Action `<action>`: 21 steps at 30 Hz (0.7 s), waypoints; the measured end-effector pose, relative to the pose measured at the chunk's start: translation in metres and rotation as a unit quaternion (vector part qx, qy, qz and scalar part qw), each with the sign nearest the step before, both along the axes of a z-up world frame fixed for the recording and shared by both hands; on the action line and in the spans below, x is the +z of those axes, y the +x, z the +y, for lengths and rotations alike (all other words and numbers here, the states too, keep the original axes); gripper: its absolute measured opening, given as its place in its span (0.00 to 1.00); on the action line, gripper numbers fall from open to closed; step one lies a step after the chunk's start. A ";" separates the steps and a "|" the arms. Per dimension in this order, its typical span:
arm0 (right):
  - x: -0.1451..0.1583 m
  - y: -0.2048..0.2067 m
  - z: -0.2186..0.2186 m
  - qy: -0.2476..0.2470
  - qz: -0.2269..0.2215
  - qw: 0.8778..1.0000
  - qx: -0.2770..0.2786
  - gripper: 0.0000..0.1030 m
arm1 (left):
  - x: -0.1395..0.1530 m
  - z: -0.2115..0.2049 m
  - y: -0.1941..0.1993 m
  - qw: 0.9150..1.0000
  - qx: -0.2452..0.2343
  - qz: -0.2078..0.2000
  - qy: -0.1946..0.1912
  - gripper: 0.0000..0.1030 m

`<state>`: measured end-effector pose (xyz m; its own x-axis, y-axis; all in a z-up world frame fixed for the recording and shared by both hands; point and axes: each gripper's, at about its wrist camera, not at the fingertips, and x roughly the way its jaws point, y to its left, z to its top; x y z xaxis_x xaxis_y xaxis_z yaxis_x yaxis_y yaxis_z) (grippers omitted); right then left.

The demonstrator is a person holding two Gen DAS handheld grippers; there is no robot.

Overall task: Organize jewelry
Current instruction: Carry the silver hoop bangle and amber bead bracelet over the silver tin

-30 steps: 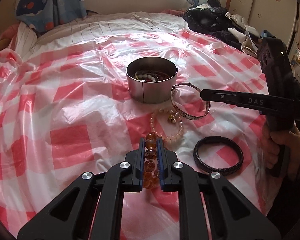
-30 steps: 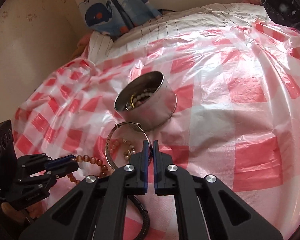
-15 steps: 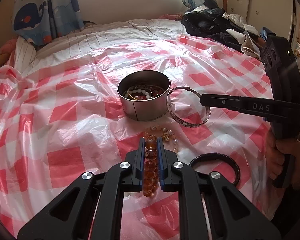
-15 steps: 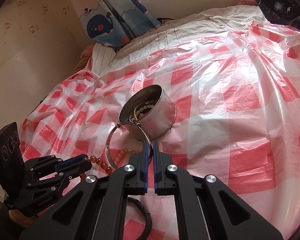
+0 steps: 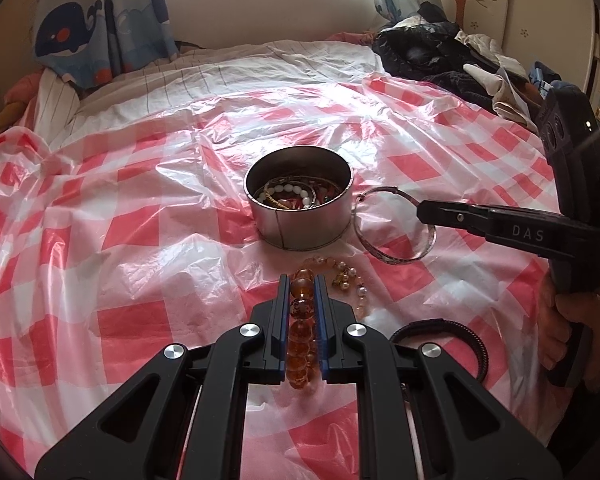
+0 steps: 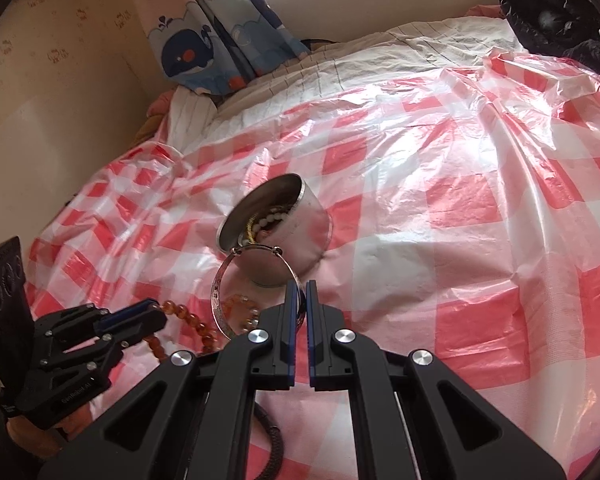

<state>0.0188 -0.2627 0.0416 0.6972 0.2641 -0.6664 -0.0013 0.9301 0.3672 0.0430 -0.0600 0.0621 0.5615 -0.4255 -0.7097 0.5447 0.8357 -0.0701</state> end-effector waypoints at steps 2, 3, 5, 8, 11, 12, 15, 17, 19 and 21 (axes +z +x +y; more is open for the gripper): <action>0.000 0.000 0.000 0.001 -0.001 1.000 0.001 0.05 | -0.001 0.003 0.003 1.000 0.005 0.003 -0.005 0.10; 0.000 0.000 0.001 0.000 -0.004 1.000 0.001 0.05 | -0.001 0.005 0.004 1.000 0.008 0.004 -0.007 0.10; -0.001 0.000 0.001 0.001 -0.006 1.000 0.001 0.05 | 0.000 0.006 0.005 1.000 0.008 0.004 -0.010 0.10; -0.003 0.001 0.000 0.002 -0.004 1.000 -0.001 0.05 | -0.001 0.007 0.006 1.000 0.009 0.007 -0.016 0.10; 0.000 -0.001 -0.001 0.004 -0.010 1.000 -0.001 0.05 | 0.000 0.009 0.008 1.000 0.011 0.012 -0.026 0.10; 0.001 -0.001 -0.001 0.006 -0.014 1.000 0.000 0.05 | 0.001 0.010 0.009 0.999 0.011 0.014 -0.031 0.10; 0.005 -0.002 0.000 0.009 -0.023 1.000 0.003 0.05 | 0.004 0.012 0.010 0.999 0.013 0.013 -0.044 0.10; 0.007 -0.003 0.001 0.010 -0.028 1.000 0.004 0.05 | 0.008 0.013 0.011 0.998 0.013 0.014 -0.054 0.10; 0.010 -0.002 0.002 0.013 -0.032 0.999 0.005 0.05 | 0.013 0.014 0.012 0.998 0.013 0.014 -0.065 0.10; 0.011 -0.001 0.002 0.016 -0.035 0.999 0.006 0.05 | 0.019 0.012 0.013 0.997 0.011 0.011 -0.073 0.10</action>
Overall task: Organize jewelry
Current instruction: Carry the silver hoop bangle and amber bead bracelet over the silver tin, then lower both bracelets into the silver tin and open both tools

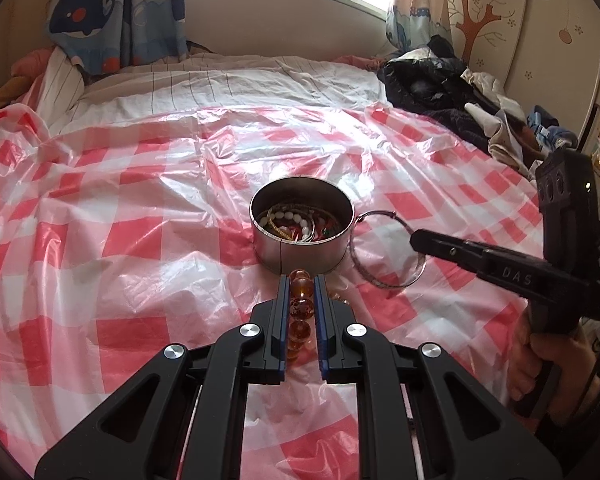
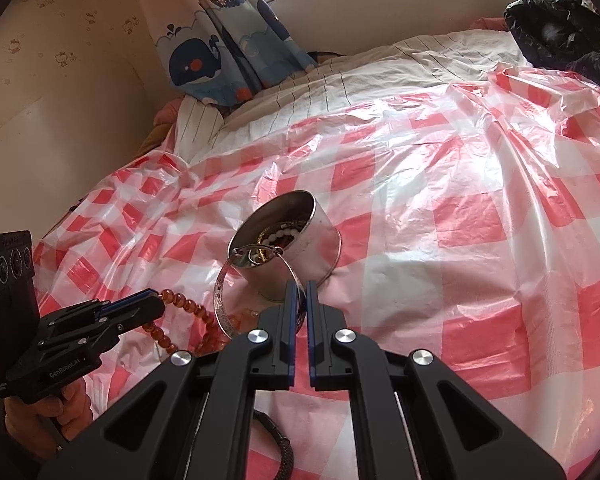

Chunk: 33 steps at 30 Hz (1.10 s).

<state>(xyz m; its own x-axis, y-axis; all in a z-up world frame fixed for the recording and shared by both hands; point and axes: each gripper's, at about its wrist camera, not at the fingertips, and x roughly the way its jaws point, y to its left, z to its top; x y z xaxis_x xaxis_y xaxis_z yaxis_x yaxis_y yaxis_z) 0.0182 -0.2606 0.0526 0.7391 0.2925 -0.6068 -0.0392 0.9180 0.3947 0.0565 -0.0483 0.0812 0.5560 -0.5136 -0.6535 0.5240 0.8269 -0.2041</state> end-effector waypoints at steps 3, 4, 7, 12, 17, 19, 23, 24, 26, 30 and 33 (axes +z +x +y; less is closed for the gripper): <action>0.004 0.003 0.001 0.005 -0.007 1.000 0.000 0.05 | 0.010 -0.003 0.004 1.000 -0.002 -0.002 -0.016 0.10; 0.006 0.004 0.001 0.006 -0.010 1.000 0.001 0.05 | 0.013 -0.004 0.006 1.000 -0.002 -0.004 -0.018 0.10; 0.012 0.007 0.001 0.008 -0.020 1.000 -0.002 0.05 | 0.022 -0.006 0.011 1.000 -0.002 -0.007 -0.028 0.10; 0.020 0.018 -0.001 0.020 -0.028 0.999 -0.007 0.05 | 0.036 -0.011 0.022 0.999 -0.001 -0.013 -0.037 0.10; 0.023 0.023 -0.002 0.024 -0.032 0.999 -0.010 0.05 | 0.045 -0.015 0.036 0.999 -0.001 -0.015 -0.045 0.10; 0.024 0.026 -0.003 0.024 -0.030 0.999 -0.011 0.05 | 0.047 -0.018 0.042 0.999 -0.002 -0.014 -0.050 0.10; 0.025 0.035 -0.005 0.026 -0.029 0.999 -0.013 0.06 | 0.049 -0.026 0.054 0.998 -0.005 -0.014 -0.053 0.10; 0.025 0.036 -0.004 0.025 -0.029 0.999 -0.013 0.06 | 0.049 -0.029 0.056 0.998 -0.006 -0.013 -0.053 0.10; 0.024 0.037 -0.005 0.023 -0.028 0.999 -0.014 0.07 | 0.048 -0.032 0.060 0.998 -0.006 -0.012 -0.055 0.10; 0.023 0.039 -0.007 0.026 -0.027 0.999 -0.018 0.07 | 0.045 -0.037 0.066 0.998 -0.007 -0.010 -0.057 0.10; 0.025 0.041 -0.009 0.026 -0.029 0.999 -0.020 0.06 | 0.042 -0.040 0.071 0.998 -0.006 -0.007 -0.056 0.10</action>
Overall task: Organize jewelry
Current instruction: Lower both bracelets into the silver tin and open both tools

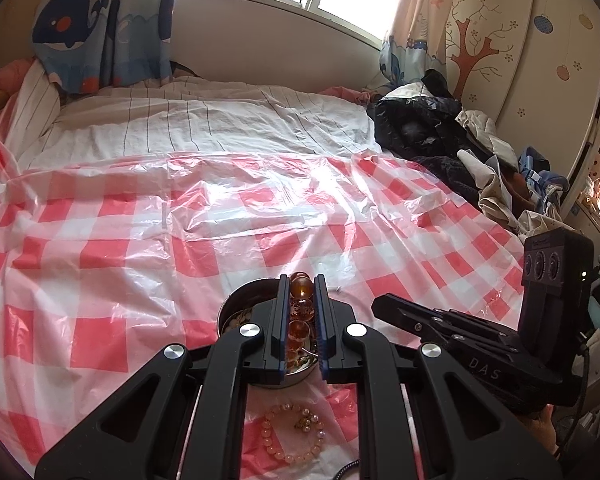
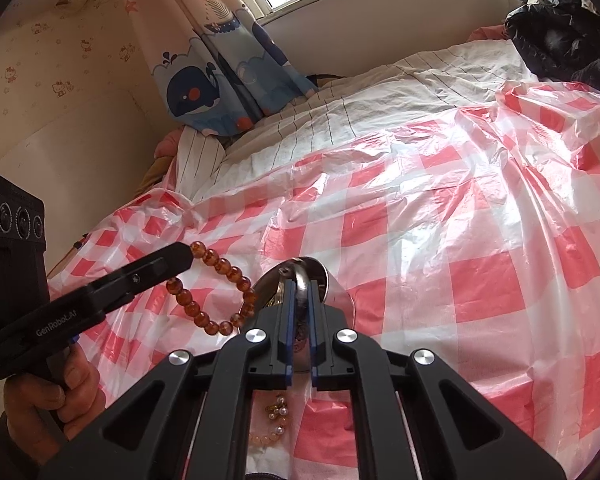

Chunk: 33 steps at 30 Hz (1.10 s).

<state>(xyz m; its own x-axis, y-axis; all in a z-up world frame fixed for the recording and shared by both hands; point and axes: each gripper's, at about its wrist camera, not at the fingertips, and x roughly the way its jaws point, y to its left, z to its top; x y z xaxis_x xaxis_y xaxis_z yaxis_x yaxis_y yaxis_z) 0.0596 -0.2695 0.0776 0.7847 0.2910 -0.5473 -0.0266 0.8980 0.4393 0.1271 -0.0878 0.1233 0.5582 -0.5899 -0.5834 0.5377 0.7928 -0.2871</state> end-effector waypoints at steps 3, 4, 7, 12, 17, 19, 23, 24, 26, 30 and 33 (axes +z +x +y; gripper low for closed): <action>-0.001 0.001 -0.001 0.002 0.001 1.000 -0.001 0.06 | -0.005 -0.003 0.003 1.000 0.000 0.004 0.001 0.10; -0.002 0.001 -0.001 0.003 0.002 1.000 0.000 0.06 | -0.006 -0.004 0.004 1.000 0.000 0.005 0.002 0.10; -0.004 0.002 -0.004 0.003 0.009 1.000 -0.005 0.06 | -0.011 -0.006 0.006 1.000 0.000 0.009 0.003 0.10; -0.020 0.007 -0.014 0.003 0.050 0.998 -0.025 0.06 | -0.024 -0.011 0.011 1.000 -0.002 0.023 0.008 0.10; -0.047 0.016 -0.005 -0.024 0.120 0.992 0.000 0.32 | -0.031 -0.006 0.012 1.000 0.002 0.029 0.008 0.10; -0.052 0.014 0.001 -0.020 0.122 0.992 0.018 0.32 | -0.033 -0.002 0.012 0.999 0.005 0.031 0.006 0.10; -0.056 0.021 0.015 -0.058 0.121 0.991 0.028 0.40 | -0.036 0.003 0.015 0.999 0.011 0.035 0.001 0.10; -0.060 0.024 0.019 -0.072 0.125 0.989 0.030 0.40 | -0.035 0.003 0.015 0.999 0.010 0.035 0.002 0.10; -0.068 0.028 0.026 -0.080 0.132 0.987 0.042 0.16 | -0.035 0.003 0.015 0.999 0.010 0.035 0.001 0.10; -0.060 0.019 0.024 -0.070 0.113 0.990 0.052 0.04 | -0.029 0.002 0.012 1.000 0.005 0.029 0.000 0.10; -0.042 0.006 0.017 -0.056 0.083 0.994 0.042 0.03 | -0.021 0.001 0.009 1.000 0.002 0.023 -0.003 0.10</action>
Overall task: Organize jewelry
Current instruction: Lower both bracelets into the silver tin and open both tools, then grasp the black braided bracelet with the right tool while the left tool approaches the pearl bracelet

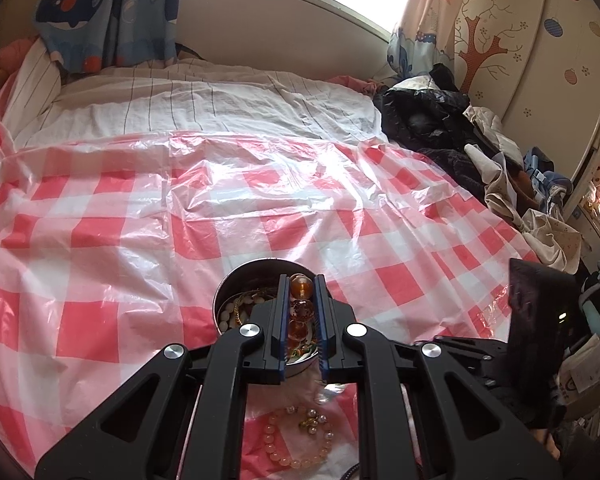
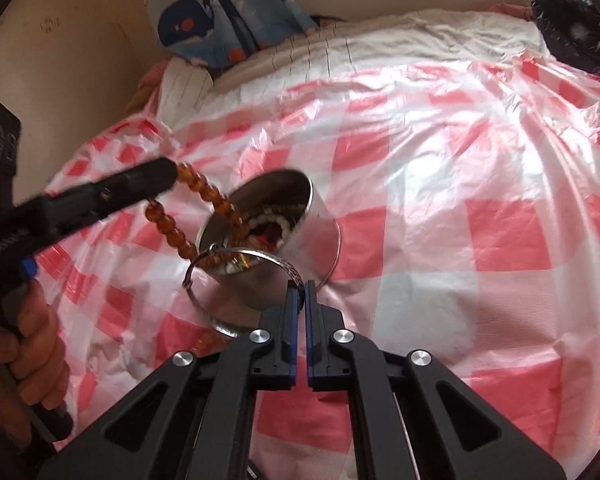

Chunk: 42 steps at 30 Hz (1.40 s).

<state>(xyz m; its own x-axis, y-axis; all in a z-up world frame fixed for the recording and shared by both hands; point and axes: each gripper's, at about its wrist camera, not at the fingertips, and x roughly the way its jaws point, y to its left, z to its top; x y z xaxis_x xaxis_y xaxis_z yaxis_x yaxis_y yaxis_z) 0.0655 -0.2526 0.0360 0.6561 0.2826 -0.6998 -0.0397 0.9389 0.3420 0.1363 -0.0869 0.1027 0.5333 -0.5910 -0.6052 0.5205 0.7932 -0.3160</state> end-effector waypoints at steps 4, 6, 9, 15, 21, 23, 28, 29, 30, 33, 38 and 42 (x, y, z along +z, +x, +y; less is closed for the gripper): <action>0.025 -0.007 -0.008 0.003 -0.036 0.999 -0.014 0.03 | 0.008 -0.002 0.001 1.000 -0.005 0.002 -0.014 0.10; 0.035 -0.007 -0.006 -0.017 -0.047 0.999 -0.015 0.03 | 0.010 -0.004 0.003 1.000 -0.009 0.005 -0.026 0.10; 0.040 -0.002 -0.008 -0.026 -0.049 0.998 -0.022 0.03 | 0.006 -0.007 0.012 0.999 -0.010 0.018 -0.036 0.10; 0.037 0.010 -0.001 -0.046 -0.038 0.998 -0.020 0.03 | -0.018 -0.010 0.037 0.999 0.016 0.048 0.019 0.11; 0.039 0.031 0.017 -0.079 -0.033 0.996 -0.001 0.03 | -0.004 0.016 0.036 0.998 0.046 0.027 0.023 0.15; 0.038 0.043 0.026 -0.094 -0.020 0.995 0.015 0.04 | 0.001 0.023 0.034 0.998 0.049 0.021 0.024 0.17; 0.032 0.050 0.031 -0.101 -0.012 0.995 0.011 0.24 | 0.007 0.034 0.019 0.998 0.055 0.014 0.022 0.19; 0.035 0.044 0.027 -0.096 -0.017 0.995 0.004 0.25 | 0.007 0.034 0.014 0.998 0.055 0.012 0.025 0.20; 0.037 0.039 0.024 -0.093 -0.020 0.995 0.000 0.25 | 0.006 0.034 0.009 0.998 0.055 0.009 0.028 0.21; 0.042 0.014 0.017 -0.086 -0.033 0.996 -0.009 0.31 | 0.001 0.032 -0.012 0.998 0.050 0.006 0.038 0.32; 0.041 -0.022 0.008 -0.062 -0.036 0.997 -0.021 0.45 | -0.015 0.033 -0.058 0.997 0.043 0.004 0.065 0.37; 0.023 -0.065 0.009 -0.057 -0.024 0.998 -0.019 0.54 | -0.041 0.038 -0.088 0.995 0.043 0.027 0.083 0.37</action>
